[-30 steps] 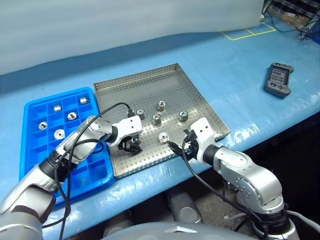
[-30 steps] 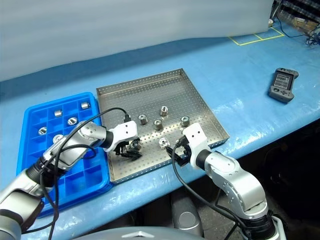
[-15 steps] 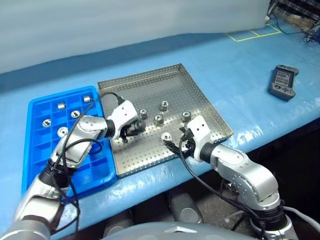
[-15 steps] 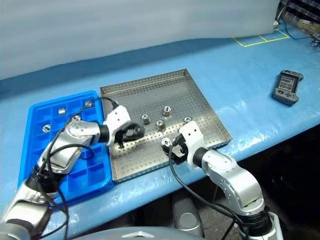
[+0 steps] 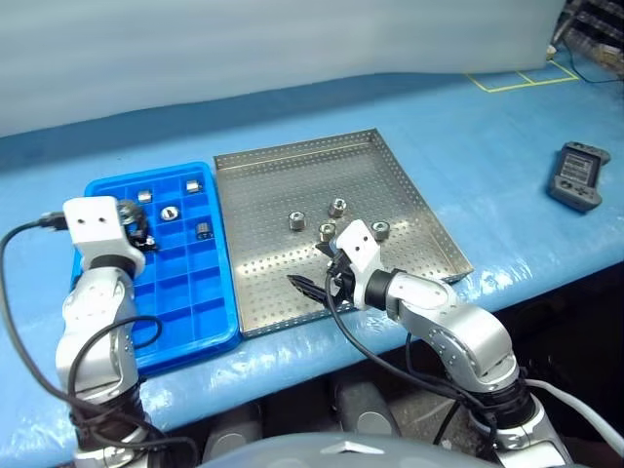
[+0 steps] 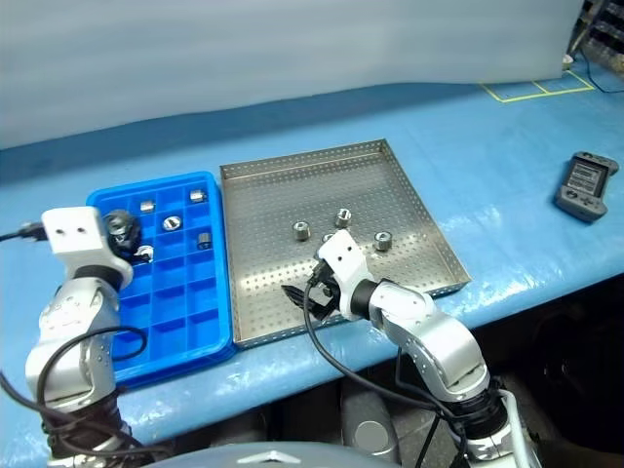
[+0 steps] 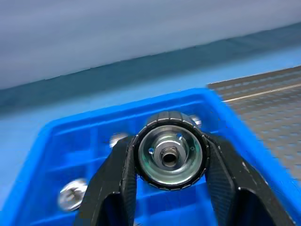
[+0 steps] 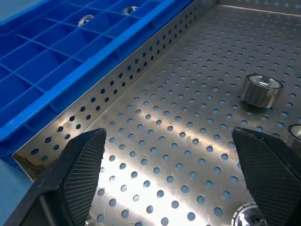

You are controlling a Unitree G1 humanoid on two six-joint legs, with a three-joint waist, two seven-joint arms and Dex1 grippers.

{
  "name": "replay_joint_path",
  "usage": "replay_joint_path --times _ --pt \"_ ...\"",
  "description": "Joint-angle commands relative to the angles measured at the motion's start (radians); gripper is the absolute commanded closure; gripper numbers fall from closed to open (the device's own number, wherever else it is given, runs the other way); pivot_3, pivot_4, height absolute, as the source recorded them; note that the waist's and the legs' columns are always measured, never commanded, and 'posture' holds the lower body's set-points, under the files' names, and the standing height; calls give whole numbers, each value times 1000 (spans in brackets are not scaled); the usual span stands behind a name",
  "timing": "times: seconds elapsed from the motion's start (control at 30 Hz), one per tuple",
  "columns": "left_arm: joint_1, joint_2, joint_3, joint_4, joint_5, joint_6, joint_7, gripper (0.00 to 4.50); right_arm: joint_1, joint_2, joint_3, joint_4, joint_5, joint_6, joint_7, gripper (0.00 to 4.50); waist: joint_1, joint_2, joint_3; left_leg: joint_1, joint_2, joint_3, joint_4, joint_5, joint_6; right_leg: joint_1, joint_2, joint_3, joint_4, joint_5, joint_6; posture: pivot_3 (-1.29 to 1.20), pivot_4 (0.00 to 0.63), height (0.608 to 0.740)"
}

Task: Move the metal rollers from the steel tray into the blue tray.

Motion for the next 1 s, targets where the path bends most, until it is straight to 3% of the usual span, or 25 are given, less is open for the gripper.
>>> replay_joint_path --times 0.03,0.4,0.43,0.63,0.83,1.0 --pt "26 -2 15 -72 41 34 61 2786 -19 -5 2 -7 -7 -26 17 0 18 0 0 0 0 0 1 0 0 1 0 -1 0 0 0 -38 150 740" --pt "109 -27 -26 14 36 134 66 2786 -14 -7 4 -13 -15 -17 31 0 43 -1 0 8 0 0 3 -1 1 10 0 -2 -1 -3 -5 -57 150 740" --pt "105 -27 -24 18 32 140 65 2067 -9 -8 3 -17 -15 -16 29 0 43 -1 0 8 1 0 3 -1 1 10 0 -2 -1 -3 -5 -61 150 740" --pt "38 3 -41 19 19 79 40 163 10 -12 -12 -32 -15 -12 19 0 36 -1 1 8 1 0 3 -1 1 10 0 -2 -1 -3 -5 -84 150 740" --pt "-124 122 -183 66 -19 -184 -159 22 29 -36 -45 -43 -21 -9 1 0 40 -2 1 7 1 0 3 -1 1 10 0 -2 -2 -3 -5 -125 150 740" --pt "-280 142 -319 223 -127 -159 -357 22 61 -48 -72 -69 -25 -8 -22 0 23 -1 1 7 0 1 2 -2 3 10 0 -1 -3 -3 -5 -175 150 740"
